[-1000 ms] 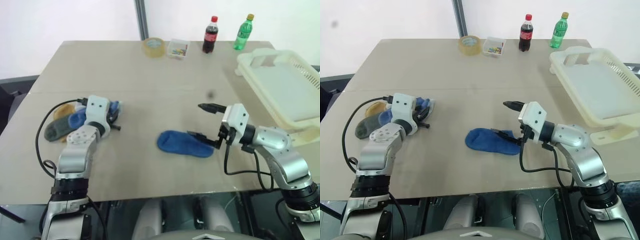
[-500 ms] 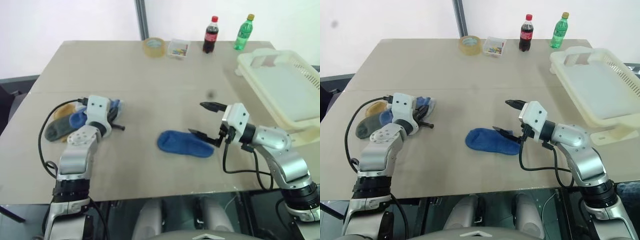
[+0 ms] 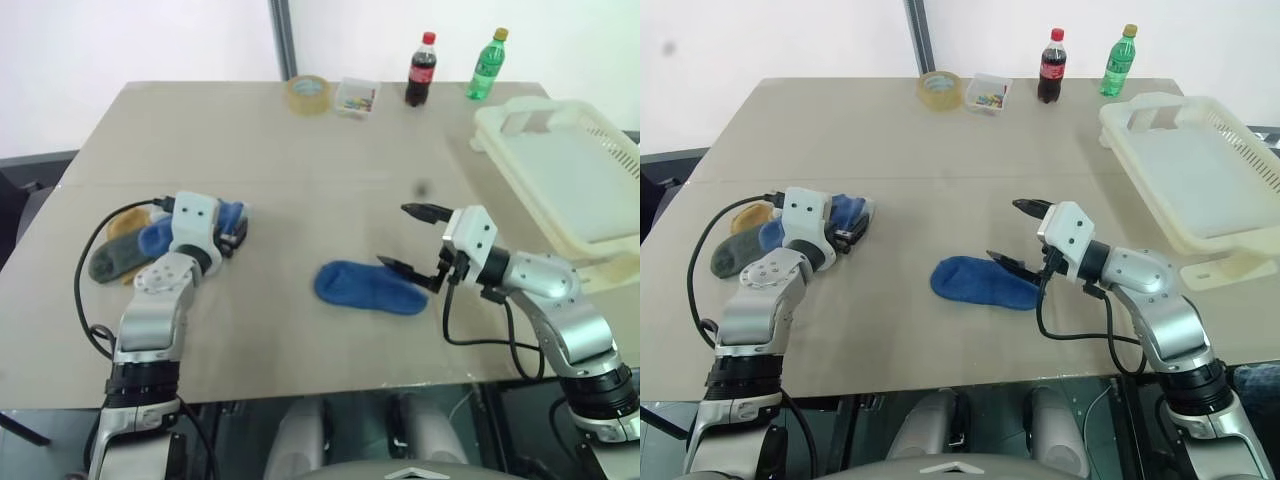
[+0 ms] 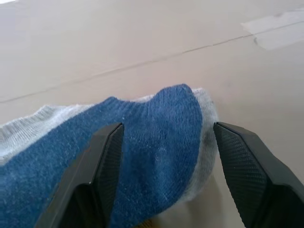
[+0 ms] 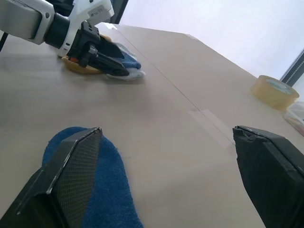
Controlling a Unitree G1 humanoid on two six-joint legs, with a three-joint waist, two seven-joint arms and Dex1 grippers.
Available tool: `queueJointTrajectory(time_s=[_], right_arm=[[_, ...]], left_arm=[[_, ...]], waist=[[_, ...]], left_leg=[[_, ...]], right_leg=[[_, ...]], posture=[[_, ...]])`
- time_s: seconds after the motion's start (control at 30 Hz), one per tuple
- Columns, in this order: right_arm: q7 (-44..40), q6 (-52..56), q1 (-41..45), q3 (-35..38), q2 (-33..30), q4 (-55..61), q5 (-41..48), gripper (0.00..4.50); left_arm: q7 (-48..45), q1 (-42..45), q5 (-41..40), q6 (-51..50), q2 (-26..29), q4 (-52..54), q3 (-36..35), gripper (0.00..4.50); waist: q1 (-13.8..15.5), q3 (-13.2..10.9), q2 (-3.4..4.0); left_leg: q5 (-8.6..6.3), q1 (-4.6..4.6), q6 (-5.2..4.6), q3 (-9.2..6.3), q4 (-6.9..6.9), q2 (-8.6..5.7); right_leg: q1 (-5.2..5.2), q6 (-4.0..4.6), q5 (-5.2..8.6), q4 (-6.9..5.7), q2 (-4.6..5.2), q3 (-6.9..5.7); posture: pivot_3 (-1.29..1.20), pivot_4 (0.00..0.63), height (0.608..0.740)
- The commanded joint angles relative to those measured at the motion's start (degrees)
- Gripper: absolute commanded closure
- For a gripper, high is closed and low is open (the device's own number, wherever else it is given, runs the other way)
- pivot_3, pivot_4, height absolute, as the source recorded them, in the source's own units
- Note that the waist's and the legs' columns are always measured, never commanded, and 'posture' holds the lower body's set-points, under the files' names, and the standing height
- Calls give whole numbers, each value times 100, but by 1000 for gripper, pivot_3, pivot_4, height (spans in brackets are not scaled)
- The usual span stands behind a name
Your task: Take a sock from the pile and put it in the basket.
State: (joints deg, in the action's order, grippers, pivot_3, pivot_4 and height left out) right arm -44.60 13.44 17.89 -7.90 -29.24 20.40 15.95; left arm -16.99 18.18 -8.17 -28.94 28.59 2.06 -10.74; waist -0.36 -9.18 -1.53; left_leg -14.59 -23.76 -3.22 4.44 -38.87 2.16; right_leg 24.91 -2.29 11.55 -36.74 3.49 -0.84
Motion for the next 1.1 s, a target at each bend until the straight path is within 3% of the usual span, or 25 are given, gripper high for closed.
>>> queueJointTrajectory(time_s=[0.03, 0.57, 0.7, 0.8, 0.83, 1.1], right_arm=[[9, -118, 123, 124, -16, 135, 1, 0], [-195, -28, 172, 188, -184, 136, 125, 0], [-209, -13, 175, 192, -214, 141, 139, 0], [-210, -3, 153, 199, -233, 163, 142, 0], [-209, 1, 146, 204, -238, 170, 143, 0], [-181, 35, 150, 230, -269, 187, 151, 0]], left_arm=[[46, -30, 169, 549, 56, 291, -25, 1244], [336, -374, 245, 352, -168, 395, -52, 1244], [380, -329, 264, 359, -209, 364, -20, 2406], [394, -328, 260, 366, -237, 373, 2, 3989], [396, -330, 258, 366, -244, 380, 7, 4331], [176, -318, 0, 586, -318, 689, -75, 4470]], waist=[[1, 0, 0], [4, 0, 0], [3, 0, 0], [4, 0, 0], [3, 0, 0], [4, 0, 0]], left_leg=[[0, 0, 0, 0, 0, 0], [0, 0, 0, -1, 0, 0], [0, 0, 0, -1, 0, 0], [0, 0, 0, 0, 0, 0], [0, 0, 0, 0, 0, 0], [0, 0, 0, 0, 0, 0]], right_leg=[[0, 0, 0, 0, 0, 0], [-1, 0, 0, 0, 1, -1], [-1, 0, 0, 0, 1, 0], [-1, 0, 0, 0, 1, 0], [-1, 0, 0, 0, 1, 0], [-1, 0, 0, 0, 1, 0]], posture=[[0, 150, 740], [0, 150, 740], [0, 150, 740], [0, 150, 740], [0, 150, 740], [0, 150, 740]])
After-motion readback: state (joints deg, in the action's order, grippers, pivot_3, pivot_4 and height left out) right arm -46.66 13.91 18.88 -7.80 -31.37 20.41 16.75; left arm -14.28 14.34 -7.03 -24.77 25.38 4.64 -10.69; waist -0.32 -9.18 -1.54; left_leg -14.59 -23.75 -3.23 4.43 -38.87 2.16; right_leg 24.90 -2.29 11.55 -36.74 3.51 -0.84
